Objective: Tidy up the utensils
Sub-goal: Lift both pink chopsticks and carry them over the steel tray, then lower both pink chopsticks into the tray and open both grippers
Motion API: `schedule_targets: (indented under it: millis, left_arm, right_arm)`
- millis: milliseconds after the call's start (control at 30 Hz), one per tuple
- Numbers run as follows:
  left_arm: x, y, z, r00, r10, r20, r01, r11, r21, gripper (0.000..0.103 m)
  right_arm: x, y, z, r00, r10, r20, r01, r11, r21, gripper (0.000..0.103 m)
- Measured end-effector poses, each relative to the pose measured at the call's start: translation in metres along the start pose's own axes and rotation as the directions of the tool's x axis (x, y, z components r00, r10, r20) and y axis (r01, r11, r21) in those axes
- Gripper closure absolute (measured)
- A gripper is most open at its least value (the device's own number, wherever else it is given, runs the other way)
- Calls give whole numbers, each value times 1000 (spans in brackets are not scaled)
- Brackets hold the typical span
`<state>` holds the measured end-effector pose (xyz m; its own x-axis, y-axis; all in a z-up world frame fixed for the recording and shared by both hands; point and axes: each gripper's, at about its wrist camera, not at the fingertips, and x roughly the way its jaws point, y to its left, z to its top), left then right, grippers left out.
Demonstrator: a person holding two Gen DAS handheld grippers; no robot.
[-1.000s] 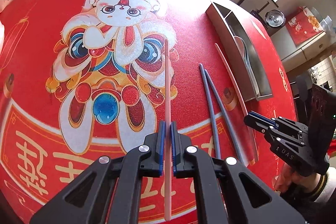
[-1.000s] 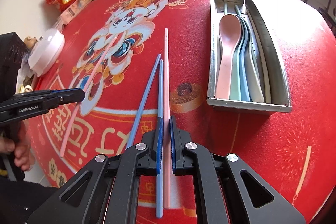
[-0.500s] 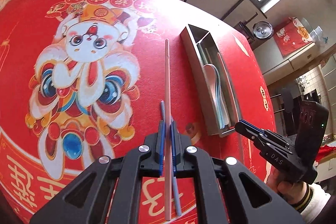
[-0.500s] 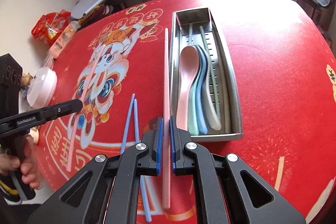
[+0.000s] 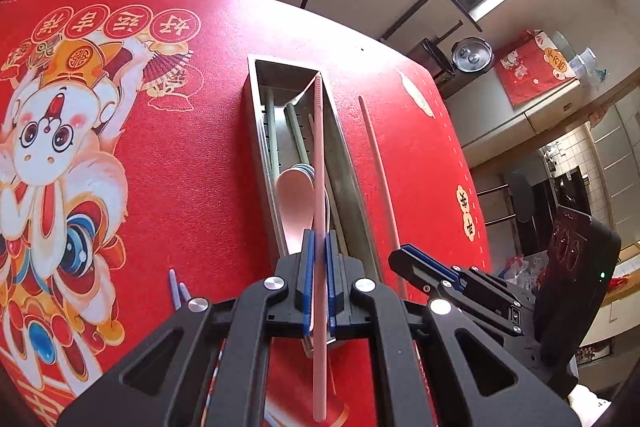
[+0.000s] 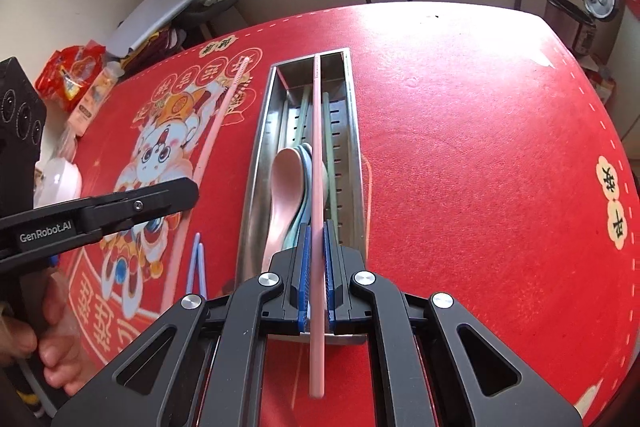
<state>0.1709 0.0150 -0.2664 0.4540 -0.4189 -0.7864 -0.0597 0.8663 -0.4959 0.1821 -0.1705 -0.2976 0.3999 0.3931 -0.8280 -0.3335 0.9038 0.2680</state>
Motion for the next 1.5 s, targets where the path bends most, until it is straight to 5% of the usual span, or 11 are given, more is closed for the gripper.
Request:
schedule_targets:
  millis: [867, 1500]
  left_arm:
    - [63, 28, 32, 999, 16, -52, -23, 989, -146, 97]
    - [72, 25, 47, 997, 65, -49, -71, 989, -130, 97]
  right_arm:
    - [47, -13, 20, 996, -29, -79, 29, 1000, 9, 97]
    - [51, -9, 24, 996, -41, -75, 42, 999, 4, 97]
